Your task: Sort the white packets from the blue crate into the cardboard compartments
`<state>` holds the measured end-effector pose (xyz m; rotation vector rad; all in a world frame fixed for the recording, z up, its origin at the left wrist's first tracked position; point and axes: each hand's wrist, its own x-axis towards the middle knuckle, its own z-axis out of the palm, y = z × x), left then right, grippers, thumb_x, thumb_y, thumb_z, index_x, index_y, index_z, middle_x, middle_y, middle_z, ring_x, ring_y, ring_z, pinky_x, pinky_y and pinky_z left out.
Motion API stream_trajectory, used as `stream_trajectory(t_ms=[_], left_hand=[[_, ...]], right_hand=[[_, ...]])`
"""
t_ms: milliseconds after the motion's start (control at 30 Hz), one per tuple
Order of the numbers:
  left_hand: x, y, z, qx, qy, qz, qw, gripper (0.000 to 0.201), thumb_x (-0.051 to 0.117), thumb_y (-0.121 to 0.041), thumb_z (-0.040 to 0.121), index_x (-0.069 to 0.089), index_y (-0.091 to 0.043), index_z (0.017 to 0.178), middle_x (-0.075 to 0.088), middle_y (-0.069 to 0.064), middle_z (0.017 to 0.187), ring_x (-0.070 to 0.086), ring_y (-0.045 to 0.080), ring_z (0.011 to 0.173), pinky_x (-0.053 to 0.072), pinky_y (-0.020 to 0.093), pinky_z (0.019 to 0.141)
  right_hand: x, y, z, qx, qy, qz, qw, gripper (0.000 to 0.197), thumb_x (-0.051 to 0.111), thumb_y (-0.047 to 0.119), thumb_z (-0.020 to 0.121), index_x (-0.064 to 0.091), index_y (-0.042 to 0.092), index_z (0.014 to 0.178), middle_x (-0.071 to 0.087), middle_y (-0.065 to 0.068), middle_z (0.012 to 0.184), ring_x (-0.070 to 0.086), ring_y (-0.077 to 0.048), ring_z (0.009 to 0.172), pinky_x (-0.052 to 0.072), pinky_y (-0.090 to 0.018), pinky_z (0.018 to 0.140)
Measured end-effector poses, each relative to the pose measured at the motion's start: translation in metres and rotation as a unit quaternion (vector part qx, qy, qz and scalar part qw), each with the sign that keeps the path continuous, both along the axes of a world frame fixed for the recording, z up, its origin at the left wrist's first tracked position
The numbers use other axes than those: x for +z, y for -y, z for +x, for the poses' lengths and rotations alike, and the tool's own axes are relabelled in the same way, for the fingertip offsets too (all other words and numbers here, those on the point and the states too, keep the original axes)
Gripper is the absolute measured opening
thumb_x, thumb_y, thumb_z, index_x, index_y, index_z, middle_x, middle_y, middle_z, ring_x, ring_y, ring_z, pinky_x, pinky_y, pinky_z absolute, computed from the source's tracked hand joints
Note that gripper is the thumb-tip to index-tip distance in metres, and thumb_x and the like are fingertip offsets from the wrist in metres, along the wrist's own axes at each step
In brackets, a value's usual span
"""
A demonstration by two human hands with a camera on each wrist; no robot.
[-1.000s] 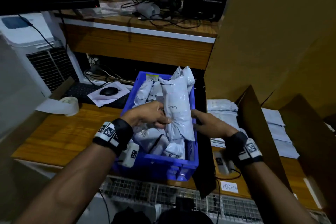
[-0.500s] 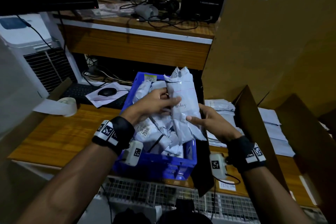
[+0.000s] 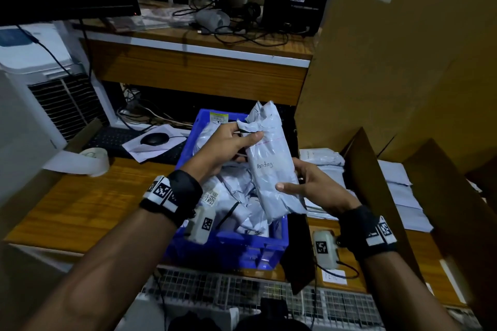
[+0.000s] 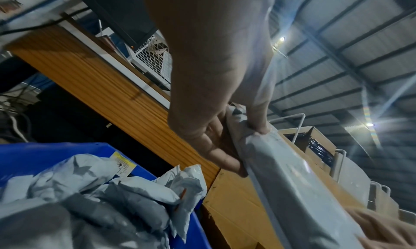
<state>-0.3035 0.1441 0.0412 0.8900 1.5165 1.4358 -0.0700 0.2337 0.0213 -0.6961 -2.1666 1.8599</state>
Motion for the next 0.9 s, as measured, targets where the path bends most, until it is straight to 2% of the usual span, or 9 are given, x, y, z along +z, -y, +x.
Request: stream_trajectory(t_ms=[67, 133, 233, 300, 367, 533, 700, 800, 900], left_hand=[[-0.005, -0.006, -0.006, -0.008, 0.013, -0.01, 1.0, 0.026, 0.081, -0.027, 0.094, 0.069, -0.014, 0.113, 0.08, 0.009, 0.11, 0.079, 0.026, 0.095, 0.066, 0.041, 0.079], [-0.017, -0.013, -0.021, 0.007, -0.087, -0.037, 0.996, 0.028, 0.083, -0.025, 0.093, 0.067, -0.017, 0.115, 0.078, 0.007, 0.108, 0.078, 0.021, 0.091, 0.064, 0.031, 0.07], [-0.04, -0.018, -0.049, -0.019, -0.35, -0.134, 0.927, 0.03, 0.085, -0.026, 0.089, 0.065, -0.027, 0.111, 0.075, -0.004, 0.103, 0.073, 0.01, 0.086, 0.056, 0.025, 0.068], [-0.055, -0.018, -0.058, -0.083, -0.438, -0.208, 0.871, 0.022, 0.085, -0.026, 0.088, 0.068, -0.027, 0.103, 0.075, -0.003, 0.104, 0.071, 0.015, 0.093, 0.056, 0.029, 0.079], [-0.07, -0.016, -0.06, -0.119, -0.479, -0.251, 0.833, 0.022, 0.086, -0.027, 0.087, 0.072, -0.023, 0.103, 0.07, -0.003, 0.104, 0.07, 0.019, 0.096, 0.056, 0.03, 0.082], [-0.091, -0.013, -0.059, -0.199, -0.488, -0.288, 0.8, 0.051, 0.084, -0.035, 0.089, 0.065, -0.022, 0.134, 0.068, 0.001, 0.125, 0.066, 0.021, 0.106, 0.057, 0.034, 0.094], [-0.074, -0.031, -0.057, -0.136, -0.516, -0.253, 0.807, 0.03, 0.08, -0.05, 0.088, 0.072, -0.029, 0.107, 0.071, -0.004, 0.105, 0.066, 0.019, 0.094, 0.056, 0.034, 0.083], [-0.065, -0.056, -0.047, -0.031, -0.462, -0.177, 0.868, 0.05, 0.076, -0.058, 0.09, 0.065, -0.023, 0.124, 0.071, 0.001, 0.107, 0.066, 0.022, 0.1, 0.056, 0.036, 0.086], [-0.061, -0.085, -0.033, 0.02, -0.434, -0.147, 0.889, 0.077, 0.069, -0.073, 0.087, 0.052, -0.017, 0.136, 0.072, 0.005, 0.109, 0.067, 0.028, 0.104, 0.056, 0.04, 0.085]], right_hand=[[-0.003, -0.004, 0.0, -0.035, 0.012, -0.001, 0.999, 0.049, 0.076, 0.007, 0.095, 0.06, 0.015, 0.14, 0.077, -0.001, 0.123, 0.074, -0.018, 0.111, 0.061, -0.027, 0.084], [-0.011, -0.013, -0.002, -0.098, 0.032, 0.001, 0.995, 0.044, 0.078, 0.01, 0.095, 0.062, 0.014, 0.136, 0.078, -0.003, 0.115, 0.076, -0.021, 0.102, 0.062, -0.031, 0.077], [-0.026, -0.026, -0.003, -0.154, 0.069, 0.003, 0.986, 0.039, 0.079, 0.016, 0.095, 0.063, 0.013, 0.131, 0.075, -0.024, 0.105, 0.071, -0.035, 0.081, 0.055, -0.042, 0.066], [-0.033, -0.032, -0.004, -0.169, 0.084, -0.004, 0.982, 0.036, 0.077, 0.013, 0.097, 0.061, 0.009, 0.129, 0.07, -0.022, 0.084, 0.06, -0.025, 0.064, 0.046, -0.034, 0.054], [-0.037, -0.035, -0.006, -0.178, 0.095, -0.011, 0.979, 0.034, 0.076, 0.011, 0.098, 0.061, 0.007, 0.127, 0.062, -0.019, 0.079, 0.052, -0.023, 0.061, 0.04, -0.031, 0.049], [-0.046, -0.04, -0.011, -0.183, 0.105, -0.028, 0.977, 0.029, 0.072, 0.009, 0.099, 0.061, 0.005, 0.125, 0.055, -0.015, 0.078, 0.044, -0.016, 0.053, 0.034, -0.026, 0.046], [-0.048, -0.049, -0.015, -0.227, 0.088, -0.05, 0.969, 0.036, 0.075, 0.014, 0.098, 0.057, 0.01, 0.129, 0.069, -0.026, 0.097, 0.058, -0.022, 0.067, 0.043, -0.03, 0.053], [-0.048, -0.054, -0.018, -0.248, 0.064, -0.06, 0.965, 0.038, 0.079, 0.018, 0.095, 0.058, 0.014, 0.126, 0.067, -0.033, 0.122, 0.065, -0.033, 0.086, 0.049, -0.045, 0.07], [-0.048, -0.055, -0.017, -0.259, 0.057, -0.058, 0.962, 0.035, 0.079, 0.017, 0.095, 0.058, 0.014, 0.123, 0.069, -0.03, 0.121, 0.071, -0.041, 0.091, 0.05, -0.048, 0.072]])
